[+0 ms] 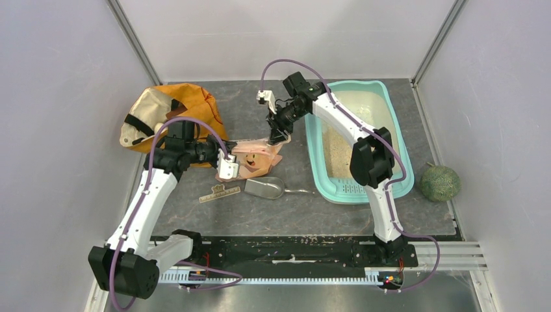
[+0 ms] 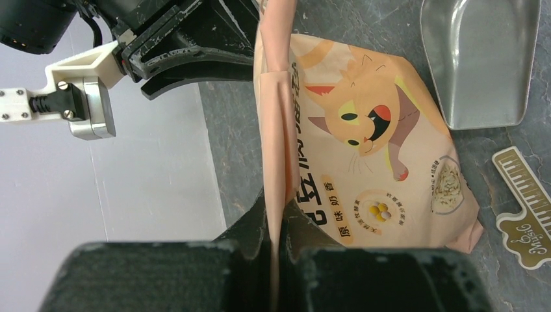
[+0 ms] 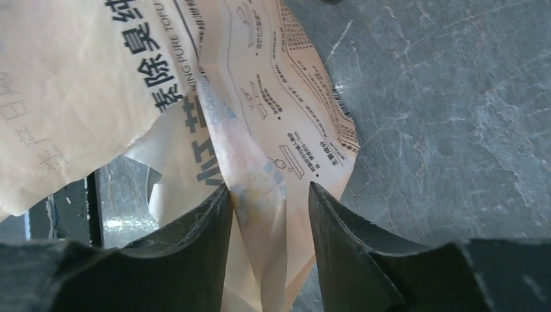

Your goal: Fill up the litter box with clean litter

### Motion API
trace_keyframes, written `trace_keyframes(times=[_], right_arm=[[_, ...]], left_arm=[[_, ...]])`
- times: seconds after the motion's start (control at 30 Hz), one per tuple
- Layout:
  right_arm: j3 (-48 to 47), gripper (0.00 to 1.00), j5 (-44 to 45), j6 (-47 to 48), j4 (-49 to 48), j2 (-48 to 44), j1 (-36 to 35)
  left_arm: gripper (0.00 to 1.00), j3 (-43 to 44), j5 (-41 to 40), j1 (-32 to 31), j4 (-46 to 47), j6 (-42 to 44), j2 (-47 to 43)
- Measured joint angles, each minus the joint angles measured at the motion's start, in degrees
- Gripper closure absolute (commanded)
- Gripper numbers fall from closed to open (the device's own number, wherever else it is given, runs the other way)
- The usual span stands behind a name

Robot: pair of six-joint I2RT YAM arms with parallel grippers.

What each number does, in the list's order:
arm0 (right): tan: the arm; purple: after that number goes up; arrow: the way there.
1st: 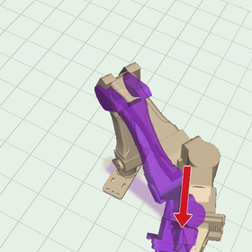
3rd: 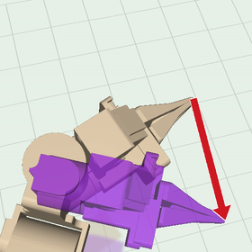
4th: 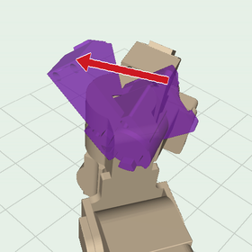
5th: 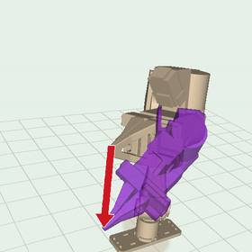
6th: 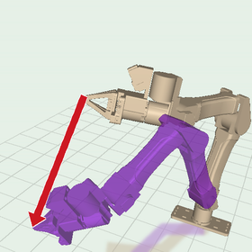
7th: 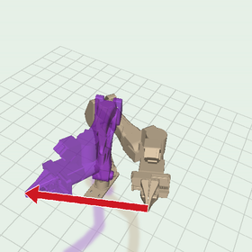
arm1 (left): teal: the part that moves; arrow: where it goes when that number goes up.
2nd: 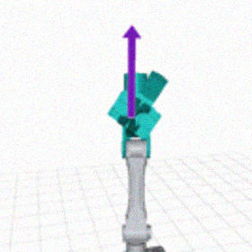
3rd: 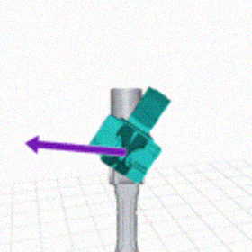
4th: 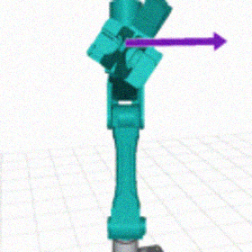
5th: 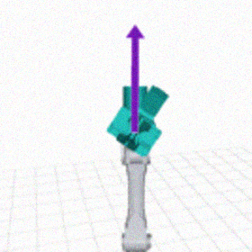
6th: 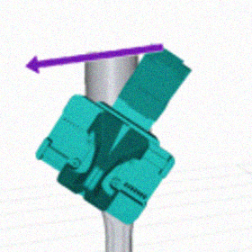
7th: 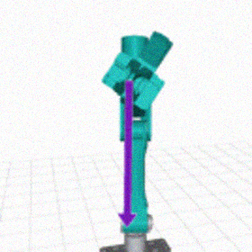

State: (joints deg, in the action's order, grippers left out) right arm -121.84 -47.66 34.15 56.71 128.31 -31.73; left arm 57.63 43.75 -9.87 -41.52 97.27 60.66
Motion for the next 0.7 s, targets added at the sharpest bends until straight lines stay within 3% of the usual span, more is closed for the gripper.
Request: trace_keyframes(times=[0.2,0.3,0.4,0.5,0.7], right_arm=[[0.0,0.38,1.7,0.0,-2.0,0.0,-0.1],[0.0,0.42,1.8,1.5,-1.9,0.0,-0.7],[0.1,0.61,2.7,3.3,-2.0,0.0,-2.2],[0.2,0.99,4.7,3.0,-2.5,0.1,-3.7],[-1.7,1.00,8.2,-2.0,-4.7,1.1,-3.4]], left_arm=[[0.98,0.0,-0.1,0.0,-0.2,0.7,0.0],[0.98,0.0,-0.1,0.0,-0.2,0.7,0.0],[0.98,0.0,-0.2,0.0,0.5,0.2,0.0],[0.98,0.0,-0.8,0.0,2.1,-1.3,0.5],[0.98,0.0,-2.9,0.0,7.8,-6.9,1.9]])
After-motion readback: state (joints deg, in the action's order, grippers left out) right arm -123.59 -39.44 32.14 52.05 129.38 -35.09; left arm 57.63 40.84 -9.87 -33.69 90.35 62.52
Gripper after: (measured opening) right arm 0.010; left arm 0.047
